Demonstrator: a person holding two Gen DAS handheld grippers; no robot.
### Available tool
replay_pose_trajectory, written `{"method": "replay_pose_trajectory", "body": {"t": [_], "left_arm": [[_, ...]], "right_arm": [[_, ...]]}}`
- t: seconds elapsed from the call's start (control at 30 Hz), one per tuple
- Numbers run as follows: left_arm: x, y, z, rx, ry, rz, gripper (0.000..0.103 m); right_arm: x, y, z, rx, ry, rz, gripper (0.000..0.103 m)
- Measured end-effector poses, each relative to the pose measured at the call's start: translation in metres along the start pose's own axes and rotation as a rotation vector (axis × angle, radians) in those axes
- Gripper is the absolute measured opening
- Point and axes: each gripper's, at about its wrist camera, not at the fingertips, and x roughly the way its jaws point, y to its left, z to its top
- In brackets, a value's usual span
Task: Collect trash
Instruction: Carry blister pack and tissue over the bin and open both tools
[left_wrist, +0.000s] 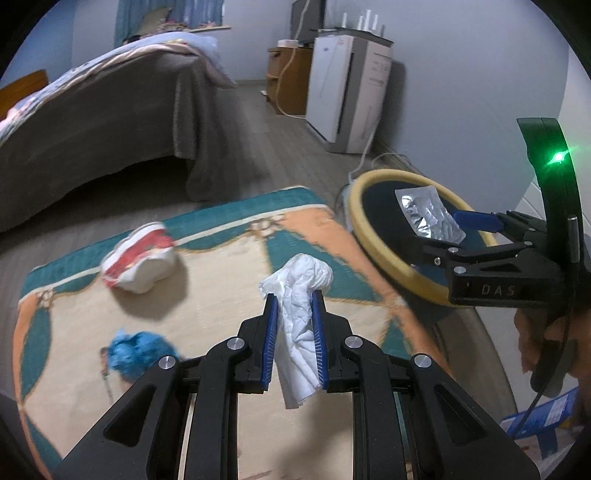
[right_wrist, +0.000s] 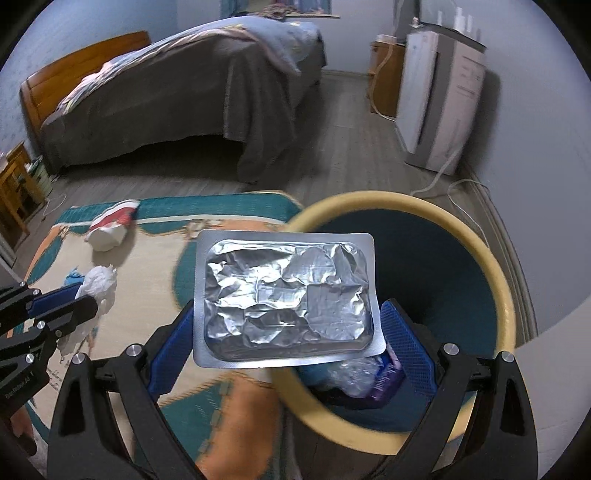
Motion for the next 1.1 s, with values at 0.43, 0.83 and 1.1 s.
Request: {"method": "replay_pose_trajectory", "body": {"t": [0.43,0.83,1.1], "left_arm": [[0.031,-0.049,0.010,0.054,0.032,-0.062,0.020],[0.047,-0.094,0.020,0.101,0.043,-0.141,0.020],[0.058,-0.117,0.029,0.133,0.058,-0.175,0.020]], "right_arm": [[-0.006,-0.076,-0.020,0.125,0.005,-0.048,0.094],[-0.010,-0.119,-0.035,0.191,0.009,-0.072,0.094],[-0.012,-0.138,-0.042,0.227,0.017,-0.087,0.094]]}}
